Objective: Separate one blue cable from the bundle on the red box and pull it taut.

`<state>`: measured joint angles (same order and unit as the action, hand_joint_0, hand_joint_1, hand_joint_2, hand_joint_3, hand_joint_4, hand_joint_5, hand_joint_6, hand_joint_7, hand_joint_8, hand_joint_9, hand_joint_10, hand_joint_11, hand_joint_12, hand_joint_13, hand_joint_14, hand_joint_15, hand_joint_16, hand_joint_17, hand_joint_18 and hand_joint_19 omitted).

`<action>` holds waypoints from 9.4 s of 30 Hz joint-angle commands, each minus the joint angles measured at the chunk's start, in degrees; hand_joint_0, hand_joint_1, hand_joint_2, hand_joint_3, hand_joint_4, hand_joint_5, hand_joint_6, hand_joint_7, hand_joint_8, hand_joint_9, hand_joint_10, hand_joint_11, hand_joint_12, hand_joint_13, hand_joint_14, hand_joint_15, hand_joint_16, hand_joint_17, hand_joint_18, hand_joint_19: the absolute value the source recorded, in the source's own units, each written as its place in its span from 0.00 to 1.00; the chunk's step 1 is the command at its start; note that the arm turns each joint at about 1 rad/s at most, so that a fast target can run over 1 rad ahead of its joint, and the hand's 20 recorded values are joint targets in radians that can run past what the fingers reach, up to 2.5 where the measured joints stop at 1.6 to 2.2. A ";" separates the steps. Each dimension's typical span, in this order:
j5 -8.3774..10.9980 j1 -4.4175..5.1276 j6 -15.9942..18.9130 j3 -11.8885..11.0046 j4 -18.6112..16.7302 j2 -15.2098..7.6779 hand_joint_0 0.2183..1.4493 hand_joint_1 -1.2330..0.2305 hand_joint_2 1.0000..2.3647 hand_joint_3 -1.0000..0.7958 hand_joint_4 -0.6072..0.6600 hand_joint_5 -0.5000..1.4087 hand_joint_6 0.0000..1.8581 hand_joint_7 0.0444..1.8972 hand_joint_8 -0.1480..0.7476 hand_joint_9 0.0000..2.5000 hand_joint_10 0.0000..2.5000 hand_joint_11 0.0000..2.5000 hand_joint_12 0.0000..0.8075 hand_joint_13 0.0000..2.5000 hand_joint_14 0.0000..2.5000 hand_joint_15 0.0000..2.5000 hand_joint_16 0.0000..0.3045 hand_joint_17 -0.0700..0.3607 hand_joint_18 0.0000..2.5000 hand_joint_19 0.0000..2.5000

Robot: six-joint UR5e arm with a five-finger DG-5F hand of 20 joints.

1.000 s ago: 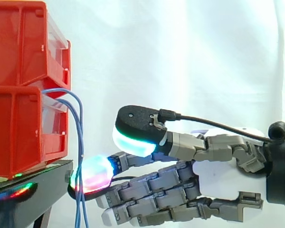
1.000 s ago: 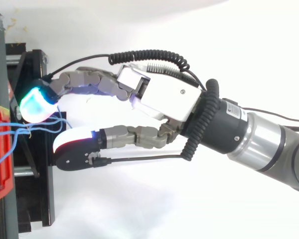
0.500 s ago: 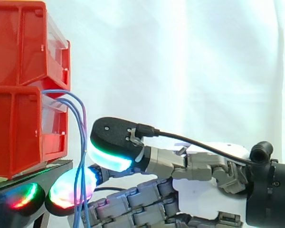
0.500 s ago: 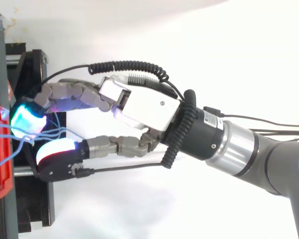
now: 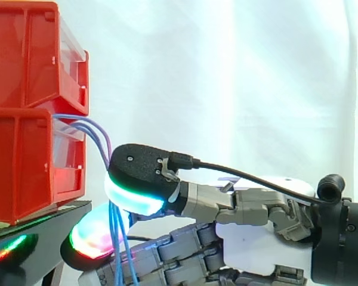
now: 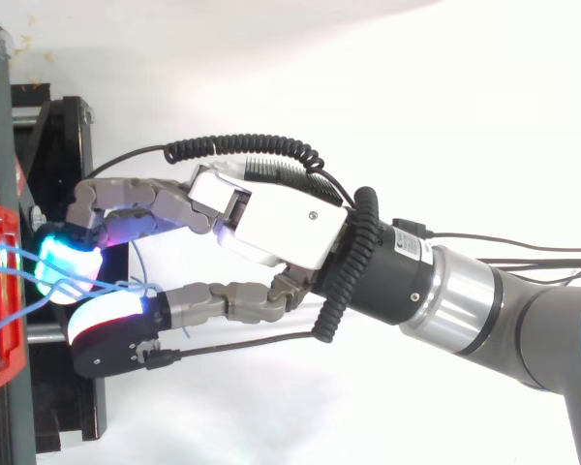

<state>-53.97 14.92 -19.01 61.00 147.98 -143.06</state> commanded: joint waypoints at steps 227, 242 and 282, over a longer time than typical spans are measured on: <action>-15.73 -4.38 19.10 -10.19 58.04 12.63 0.34 0.23 0.01 0.47 0.55 0.25 0.48 0.60 0.42 0.50 0.01 0.21 0.45 0.39 0.01 0.30 0.12 0.36 0.32 0.17; -15.90 -4.38 19.10 -9.93 57.95 12.63 0.29 0.40 0.00 0.44 0.51 0.25 0.47 0.61 0.44 0.53 0.01 0.20 0.52 0.40 0.01 0.30 0.17 0.43 0.32 0.18; -16.52 -5.17 19.36 -1.41 51.00 12.54 0.31 0.33 0.01 0.48 0.53 0.25 0.48 0.60 0.44 0.50 0.01 0.24 0.48 0.40 0.01 0.35 0.14 0.39 0.32 0.19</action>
<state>-70.54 9.79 0.14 57.29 201.73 -130.51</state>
